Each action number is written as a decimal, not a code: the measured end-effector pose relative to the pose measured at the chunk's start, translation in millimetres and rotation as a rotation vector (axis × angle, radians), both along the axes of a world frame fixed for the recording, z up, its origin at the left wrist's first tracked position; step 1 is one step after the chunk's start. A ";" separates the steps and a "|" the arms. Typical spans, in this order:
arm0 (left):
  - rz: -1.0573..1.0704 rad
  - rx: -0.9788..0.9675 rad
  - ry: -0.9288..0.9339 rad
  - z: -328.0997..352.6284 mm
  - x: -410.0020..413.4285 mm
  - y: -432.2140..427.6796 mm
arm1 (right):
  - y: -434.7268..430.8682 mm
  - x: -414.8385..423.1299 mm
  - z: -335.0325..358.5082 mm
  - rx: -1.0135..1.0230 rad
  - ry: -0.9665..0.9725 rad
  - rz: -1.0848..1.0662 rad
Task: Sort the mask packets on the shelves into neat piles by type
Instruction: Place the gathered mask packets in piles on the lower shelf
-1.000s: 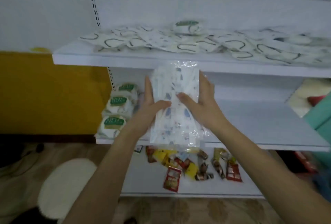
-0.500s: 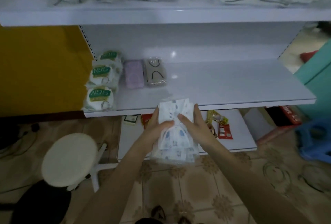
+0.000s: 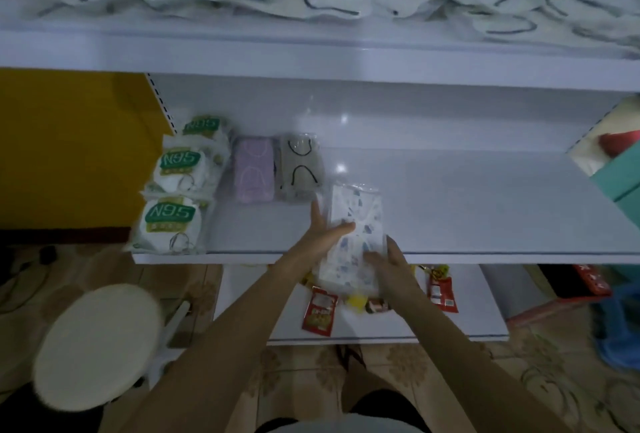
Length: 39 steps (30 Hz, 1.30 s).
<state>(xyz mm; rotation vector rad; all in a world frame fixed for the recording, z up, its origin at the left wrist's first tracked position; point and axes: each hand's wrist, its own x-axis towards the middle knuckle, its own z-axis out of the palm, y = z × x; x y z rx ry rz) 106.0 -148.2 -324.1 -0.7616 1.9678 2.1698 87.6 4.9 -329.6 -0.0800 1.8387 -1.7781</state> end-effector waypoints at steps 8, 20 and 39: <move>-0.006 -0.491 -0.013 -37.8 -97.1 -31.7 | -54.2 -184.7 -37.2 0.046 0.029 0.006; -0.399 -1.420 -0.031 -98.2 -154.0 -81.8 | -127.8 -265.0 -85.9 0.637 0.340 0.236; -0.348 -1.363 0.161 -56.1 -98.2 -58.4 | -78.0 -214.4 -58.2 0.613 0.491 0.357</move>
